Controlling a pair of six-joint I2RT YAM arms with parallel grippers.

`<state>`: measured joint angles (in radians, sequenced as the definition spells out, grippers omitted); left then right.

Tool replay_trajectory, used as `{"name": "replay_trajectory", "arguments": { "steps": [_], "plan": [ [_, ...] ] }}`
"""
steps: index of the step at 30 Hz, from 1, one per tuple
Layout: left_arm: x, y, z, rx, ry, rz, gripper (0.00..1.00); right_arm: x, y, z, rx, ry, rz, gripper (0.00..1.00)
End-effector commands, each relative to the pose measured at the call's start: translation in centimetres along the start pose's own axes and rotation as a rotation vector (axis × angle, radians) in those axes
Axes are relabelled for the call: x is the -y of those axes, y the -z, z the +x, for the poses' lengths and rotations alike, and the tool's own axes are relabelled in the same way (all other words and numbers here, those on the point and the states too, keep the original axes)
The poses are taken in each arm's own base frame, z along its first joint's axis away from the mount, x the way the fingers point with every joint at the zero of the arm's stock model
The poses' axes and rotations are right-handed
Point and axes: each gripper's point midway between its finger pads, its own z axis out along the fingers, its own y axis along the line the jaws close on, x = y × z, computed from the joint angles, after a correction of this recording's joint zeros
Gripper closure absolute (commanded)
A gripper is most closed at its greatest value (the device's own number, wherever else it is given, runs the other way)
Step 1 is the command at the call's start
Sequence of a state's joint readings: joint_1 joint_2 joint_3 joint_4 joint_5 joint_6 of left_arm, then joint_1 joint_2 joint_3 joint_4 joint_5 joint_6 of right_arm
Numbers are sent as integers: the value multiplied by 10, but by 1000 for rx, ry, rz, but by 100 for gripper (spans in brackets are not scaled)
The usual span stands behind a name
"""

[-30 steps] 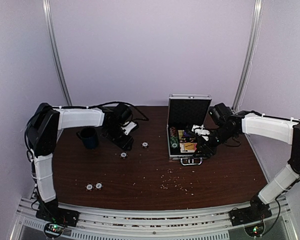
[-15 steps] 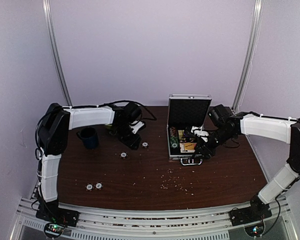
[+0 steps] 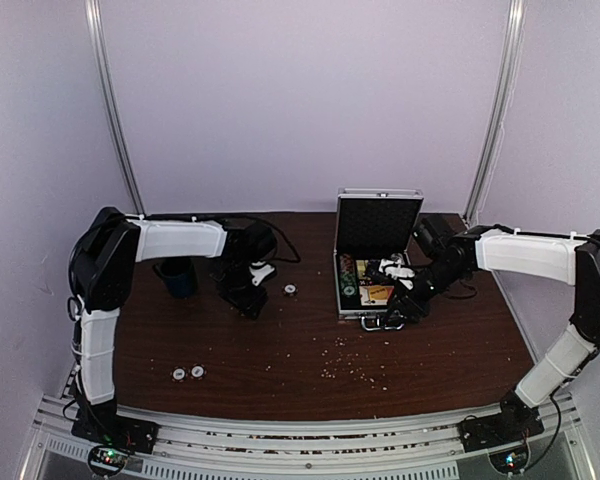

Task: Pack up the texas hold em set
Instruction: Move the poker chip to the center of the board.

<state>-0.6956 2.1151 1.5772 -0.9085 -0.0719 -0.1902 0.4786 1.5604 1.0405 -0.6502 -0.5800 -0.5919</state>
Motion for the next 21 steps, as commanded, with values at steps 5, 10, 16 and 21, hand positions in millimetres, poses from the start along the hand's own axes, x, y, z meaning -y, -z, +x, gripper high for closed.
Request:
{"name": "replay_trajectory", "arguments": {
  "steps": [5,10,16,21],
  "plan": [
    [-4,50,60,-24,70,19,39,-5,-1,-2,-6,12,-22,40],
    [0,53,131,-146,124,46,38,-9,-3,-3,-10,18,-39,40],
    [16,46,184,-235,107,90,38,-12,-8,-2,-28,31,-51,40],
    [29,39,187,-245,64,101,38,-16,-11,-2,-36,39,-59,40]
  ]
}}
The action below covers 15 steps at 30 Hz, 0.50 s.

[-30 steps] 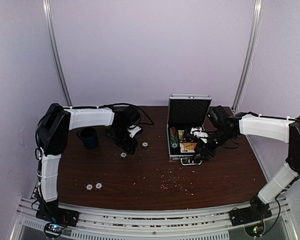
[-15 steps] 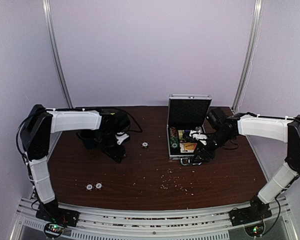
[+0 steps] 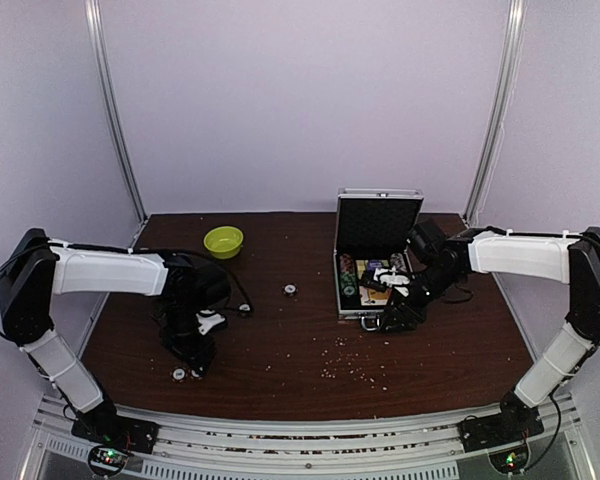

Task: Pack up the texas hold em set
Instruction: Move the poker chip to the center of the board.

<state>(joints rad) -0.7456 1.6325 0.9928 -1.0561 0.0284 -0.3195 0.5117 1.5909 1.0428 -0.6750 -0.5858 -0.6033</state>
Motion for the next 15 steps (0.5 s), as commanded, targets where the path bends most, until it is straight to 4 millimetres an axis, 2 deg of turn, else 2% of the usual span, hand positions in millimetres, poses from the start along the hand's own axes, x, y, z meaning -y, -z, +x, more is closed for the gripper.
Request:
{"name": "replay_trajectory", "arguments": {
  "steps": [1,6,15],
  "plan": [
    [14,-3,-1,9,-20,27,38,-3,1,-7,3,25,-10,40],
    [20,-12,-2,-2,-42,27,40,-4,1,-7,2,26,-9,40],
    [9,-18,-7,0,-18,-41,40,-5,1,-7,-2,28,-15,40]
  ]
}}
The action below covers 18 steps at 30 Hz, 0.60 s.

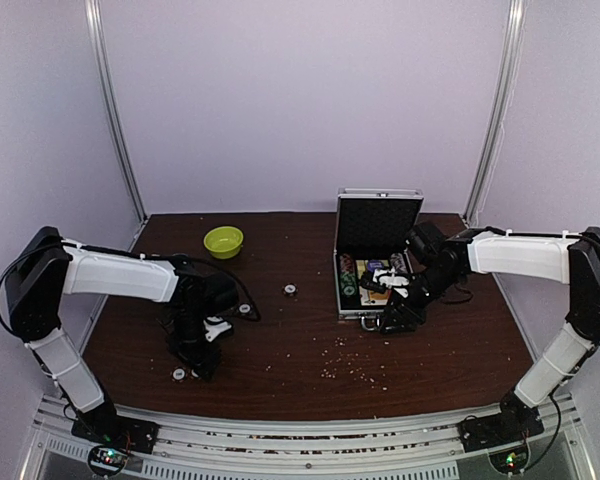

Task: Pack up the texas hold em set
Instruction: Move the poker chip to the center of the board.

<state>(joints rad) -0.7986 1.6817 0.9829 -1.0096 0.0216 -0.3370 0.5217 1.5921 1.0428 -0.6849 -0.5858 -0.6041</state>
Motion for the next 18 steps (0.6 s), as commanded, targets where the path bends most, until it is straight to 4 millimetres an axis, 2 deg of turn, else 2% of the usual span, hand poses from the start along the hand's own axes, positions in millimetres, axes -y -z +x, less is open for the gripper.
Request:
{"name": "replay_trajectory", "arguments": {
  "steps": [1,13,18],
  "plan": [
    [-2,-5,-4,10,17,-25,40,-1,2,-7,6,25,-3,40],
    [2,-17,1,-17,4,-14,52,-2,2,-5,-4,29,-6,40],
    [23,-10,-19,32,-35,-8,57,-2,2,-4,-7,27,-9,40]
  ]
}}
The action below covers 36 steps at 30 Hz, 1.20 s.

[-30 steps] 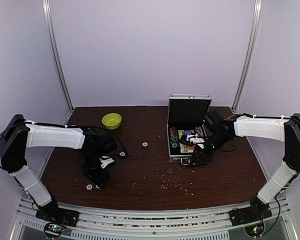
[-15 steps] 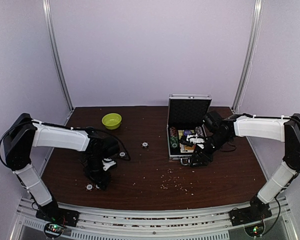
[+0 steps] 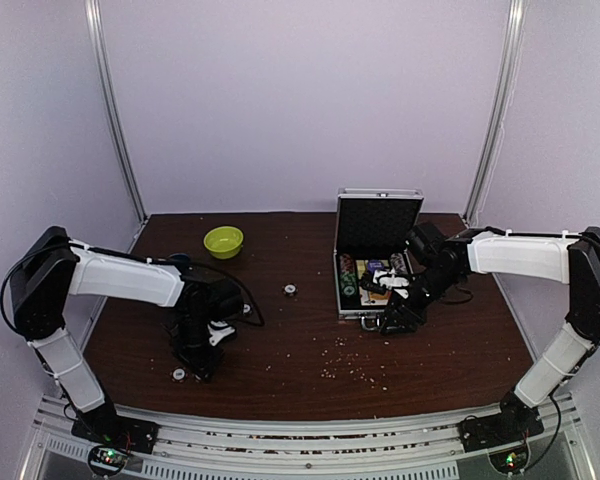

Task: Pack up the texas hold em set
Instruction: Move the poker chip to the center of the board.

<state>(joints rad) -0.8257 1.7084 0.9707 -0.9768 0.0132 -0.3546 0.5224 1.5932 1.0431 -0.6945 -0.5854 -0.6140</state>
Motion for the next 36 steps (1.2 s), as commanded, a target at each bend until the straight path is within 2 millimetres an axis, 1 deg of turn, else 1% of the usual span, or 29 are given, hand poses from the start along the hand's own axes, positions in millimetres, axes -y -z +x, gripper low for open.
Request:
{"name": "replay_trajectory", "arguments": {
  "steps": [1,5,8,10,11,12,14,17,19,20,22,24,26,29,30,31,33,35,36],
  "plan": [
    [26,4,-27,57,-42,13,58,-1,2,-6,1,23,-4,40],
    [65,10,-63,119,-123,40,60,-1,4,-7,3,24,2,40],
    [101,13,-96,165,-200,71,60,1,9,-6,5,14,16,40],
    [130,13,-116,188,-260,95,60,8,16,-3,12,-2,44,40],
    [144,8,-126,188,-289,104,60,12,21,-2,15,-15,60,40],
    [161,15,-141,221,-317,125,60,17,26,-1,20,-27,74,40],
    [185,18,-157,249,-362,155,60,25,36,1,31,-48,96,40],
    [212,24,-177,290,-406,194,60,30,46,5,42,-63,130,40],
    [221,27,-187,314,-421,204,59,31,47,9,40,-74,141,40],
    [223,28,-191,323,-427,202,57,31,47,10,40,-77,143,40],
    [220,35,-196,351,-439,177,52,31,47,11,43,-85,143,39],
    [212,47,-198,382,-444,131,46,31,47,10,49,-89,141,39],
    [199,64,-201,424,-437,80,42,32,46,7,61,-96,136,39],
    [173,88,-199,464,-400,46,39,31,43,3,77,-102,117,39],
    [161,99,-198,479,-381,38,38,31,43,3,79,-105,110,39],
    [148,102,-196,480,-355,19,38,31,42,3,81,-107,108,39],
    [111,104,-194,462,-277,-21,37,30,41,3,86,-107,106,39],
    [70,99,-189,427,-187,-57,37,29,41,4,93,-104,108,39],
    [53,98,-187,419,-147,-72,37,29,40,4,93,-105,107,39]
  ]
}}
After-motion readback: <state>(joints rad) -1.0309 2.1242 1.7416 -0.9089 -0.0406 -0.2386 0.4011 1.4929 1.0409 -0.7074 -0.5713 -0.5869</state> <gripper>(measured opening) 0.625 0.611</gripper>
